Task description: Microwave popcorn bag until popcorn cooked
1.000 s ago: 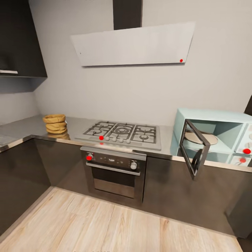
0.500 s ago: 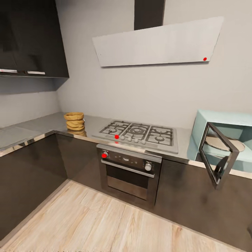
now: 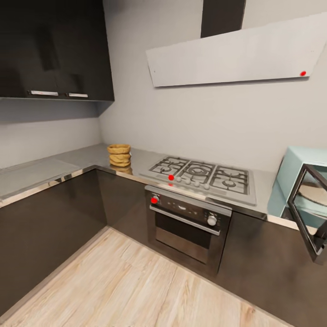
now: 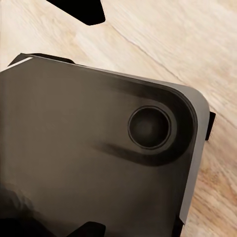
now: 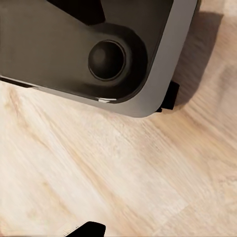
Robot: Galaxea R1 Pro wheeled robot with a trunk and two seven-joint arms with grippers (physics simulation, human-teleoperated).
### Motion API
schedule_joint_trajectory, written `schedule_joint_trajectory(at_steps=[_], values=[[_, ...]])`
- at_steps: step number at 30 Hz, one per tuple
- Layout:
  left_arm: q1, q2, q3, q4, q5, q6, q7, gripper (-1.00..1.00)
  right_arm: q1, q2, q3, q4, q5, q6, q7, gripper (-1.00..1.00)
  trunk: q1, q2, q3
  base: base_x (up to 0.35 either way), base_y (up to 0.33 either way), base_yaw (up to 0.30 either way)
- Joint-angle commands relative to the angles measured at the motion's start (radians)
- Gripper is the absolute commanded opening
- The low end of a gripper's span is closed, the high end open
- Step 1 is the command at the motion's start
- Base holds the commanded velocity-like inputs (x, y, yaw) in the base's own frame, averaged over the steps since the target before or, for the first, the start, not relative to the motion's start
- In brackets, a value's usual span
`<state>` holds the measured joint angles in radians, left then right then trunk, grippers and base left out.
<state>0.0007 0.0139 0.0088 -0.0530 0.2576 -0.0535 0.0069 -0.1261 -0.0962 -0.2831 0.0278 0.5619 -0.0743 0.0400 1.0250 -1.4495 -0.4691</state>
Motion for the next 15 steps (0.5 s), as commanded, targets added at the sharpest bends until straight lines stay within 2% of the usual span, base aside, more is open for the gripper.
schedule_joint_trajectory(at_steps=[1,15], values=[[0.001,0.0,0.0,-0.001,0.003,-0.001,0.001,1.0,-0.001,-0.001,-0.008,0.003,0.005,-0.005,0.002,1.0,0.0,0.0,-0.001,0.0,0.0,0.278],[0.0,0.0,0.0,-0.001,0.003,-0.001,0.001,1.0,-0.001,0.005,-0.008,0.003,0.0,-0.007,0.0,1.0,0.0,0.0,-0.001,0.0,0.0,0.278]])
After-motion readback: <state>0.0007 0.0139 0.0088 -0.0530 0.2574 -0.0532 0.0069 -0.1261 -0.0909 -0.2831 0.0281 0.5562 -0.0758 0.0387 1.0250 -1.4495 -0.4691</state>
